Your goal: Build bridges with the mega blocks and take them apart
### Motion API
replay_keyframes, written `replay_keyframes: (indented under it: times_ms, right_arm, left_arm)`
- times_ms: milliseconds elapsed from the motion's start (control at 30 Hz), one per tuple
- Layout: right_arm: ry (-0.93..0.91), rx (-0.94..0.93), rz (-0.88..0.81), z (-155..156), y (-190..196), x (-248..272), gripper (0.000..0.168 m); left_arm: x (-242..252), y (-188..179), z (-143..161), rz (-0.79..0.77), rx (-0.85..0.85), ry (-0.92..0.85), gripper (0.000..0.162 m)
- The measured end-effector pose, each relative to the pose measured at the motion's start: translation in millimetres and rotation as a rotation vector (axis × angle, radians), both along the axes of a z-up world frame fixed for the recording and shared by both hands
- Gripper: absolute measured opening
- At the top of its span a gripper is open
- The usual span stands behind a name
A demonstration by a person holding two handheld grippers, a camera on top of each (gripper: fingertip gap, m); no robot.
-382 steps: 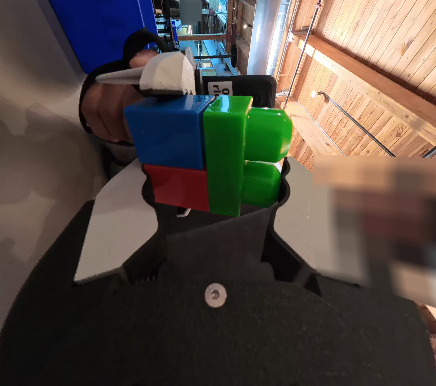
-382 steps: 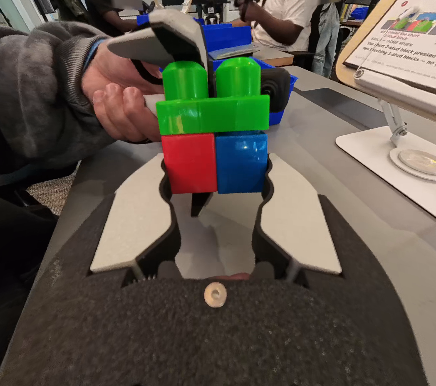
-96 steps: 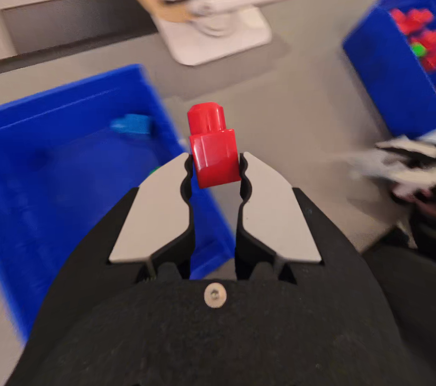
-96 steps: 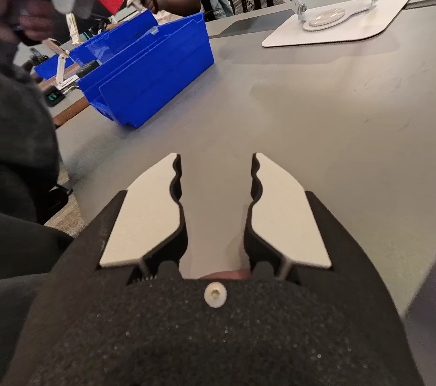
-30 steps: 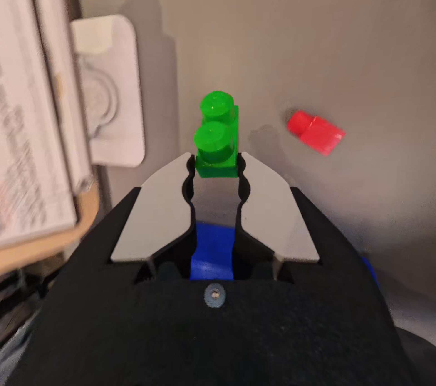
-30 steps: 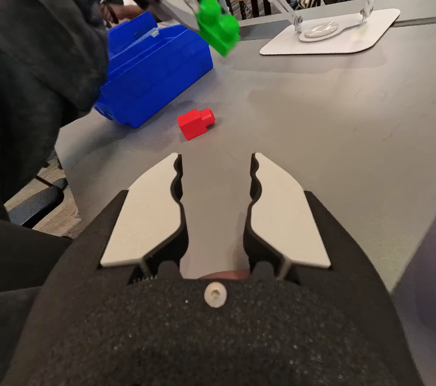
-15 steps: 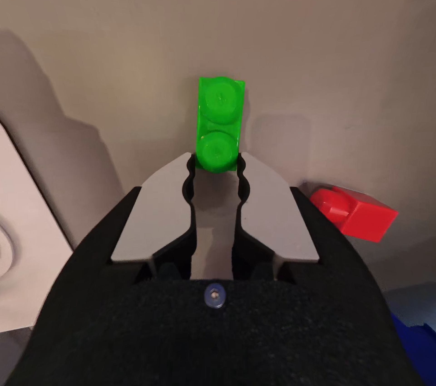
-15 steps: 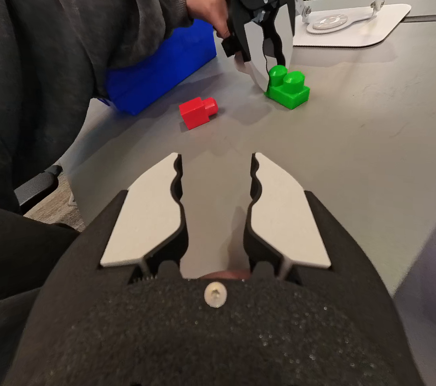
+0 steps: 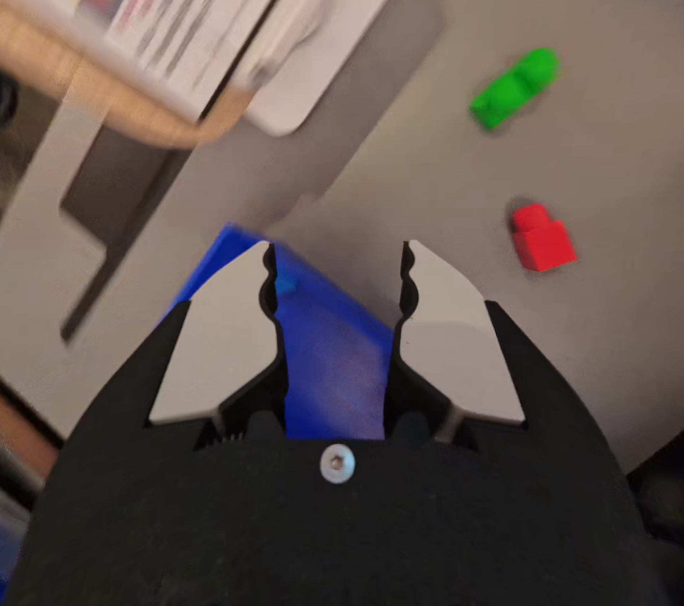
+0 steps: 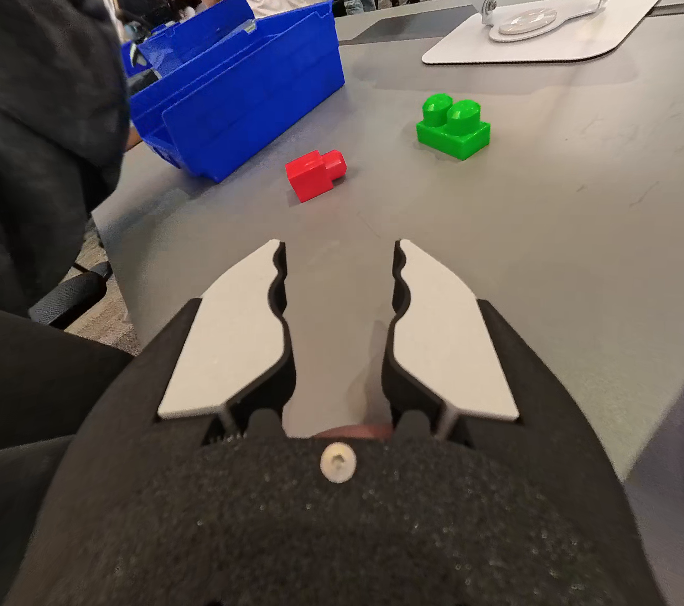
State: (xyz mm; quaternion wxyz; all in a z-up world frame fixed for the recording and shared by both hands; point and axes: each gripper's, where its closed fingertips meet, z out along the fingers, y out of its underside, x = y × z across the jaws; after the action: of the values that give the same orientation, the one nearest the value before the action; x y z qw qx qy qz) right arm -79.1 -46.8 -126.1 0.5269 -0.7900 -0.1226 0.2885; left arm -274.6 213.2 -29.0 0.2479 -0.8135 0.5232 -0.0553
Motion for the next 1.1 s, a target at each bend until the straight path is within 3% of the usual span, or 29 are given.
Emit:
replay_keyframes:
  times_ms: [33, 133, 200, 267, 400, 500, 633, 733, 900, 1000, 1100]
  right_arm:
    - [0.004, -0.002, 0.001, 0.0, 0.2, -0.3, 0.055]
    - [0.020, -0.006, 0.010, 0.4, 1.2, -2.8, 0.055]
    - [0.024, -0.009, 0.021, 0.4, 1.9, -6.0, 0.055]
    - [0.012, -0.007, 0.030, 0.1, 2.2, -9.0, 0.055]
    - [-0.024, 0.002, 0.029, -0.8, 2.0, -11.0, 0.054]
    - [-0.021, -0.006, 0.027, -1.8, 3.1, -10.6, 0.054]
    - [-0.018, -0.011, 0.024, -2.4, 4.7, -10.0, 0.054]
    - [-0.016, -0.016, 0.025, -2.9, 5.5, -9.9, 0.054]
    - [-0.014, -0.011, 0.024, -2.1, 5.0, -9.0, 0.053]
    - [-0.017, -0.007, 0.021, -1.8, 4.3, -8.3, 0.053]
    - [-0.017, -0.007, 0.022, -1.9, 4.2, -8.2, 0.053]
  left_arm:
    - [-25.0, 5.2, -4.1, 0.125, -0.010, -0.008, 0.064]
    - [-74.1, 15.1, -35.3, 0.375, -0.094, -0.048, 0.065]
    - [-85.7, 23.3, -60.8, 0.441, -0.155, -0.068, 0.065]
    - [-89.8, 31.7, -86.5, 0.392, -0.159, -0.021, 0.060]
    - [-94.1, 47.5, -127.2, 0.268, -0.141, 0.085, 0.078]
    - [-87.3, 54.4, -136.6, 0.237, -0.164, 0.033, 0.088]
    - [-83.2, 59.0, -146.9, 0.220, -0.192, -0.015, 0.086]
    - [-79.7, 59.3, -159.8, 0.198, -0.201, -0.022, 0.068]
    - [-89.1, 50.9, -141.2, 0.133, -0.179, -0.038, 0.065]
    - [-99.0, 32.7, -92.8, 0.024, -0.108, -0.078, 0.065]
    - [-83.2, -8.8, -38.1, -0.172, -0.051, -0.107, 0.065]
